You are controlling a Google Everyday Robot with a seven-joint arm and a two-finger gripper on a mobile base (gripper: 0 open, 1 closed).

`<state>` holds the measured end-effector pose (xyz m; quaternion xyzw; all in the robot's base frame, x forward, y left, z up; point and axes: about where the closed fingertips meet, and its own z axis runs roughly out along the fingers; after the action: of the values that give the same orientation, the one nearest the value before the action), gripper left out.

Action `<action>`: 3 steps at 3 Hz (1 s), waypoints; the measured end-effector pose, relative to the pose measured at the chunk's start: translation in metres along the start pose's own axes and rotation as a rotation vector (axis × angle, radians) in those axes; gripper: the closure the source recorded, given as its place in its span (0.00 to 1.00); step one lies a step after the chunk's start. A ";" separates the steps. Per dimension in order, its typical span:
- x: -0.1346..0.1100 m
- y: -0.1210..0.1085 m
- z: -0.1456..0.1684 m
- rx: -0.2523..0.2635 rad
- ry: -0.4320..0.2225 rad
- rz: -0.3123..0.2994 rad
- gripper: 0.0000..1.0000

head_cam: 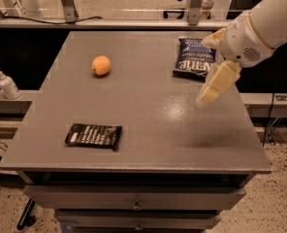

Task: Pick orange

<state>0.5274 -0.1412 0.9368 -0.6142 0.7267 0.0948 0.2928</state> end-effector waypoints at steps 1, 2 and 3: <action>-0.035 -0.015 0.029 -0.007 -0.101 -0.028 0.00; -0.035 -0.015 0.029 -0.007 -0.101 -0.028 0.00; -0.039 -0.015 0.032 -0.004 -0.115 -0.030 0.00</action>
Offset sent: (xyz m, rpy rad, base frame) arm 0.0215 0.0338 -0.0012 0.0732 -0.0261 0.0426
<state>0.5542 -0.0963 0.9349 -0.6192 0.6991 0.1267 0.3343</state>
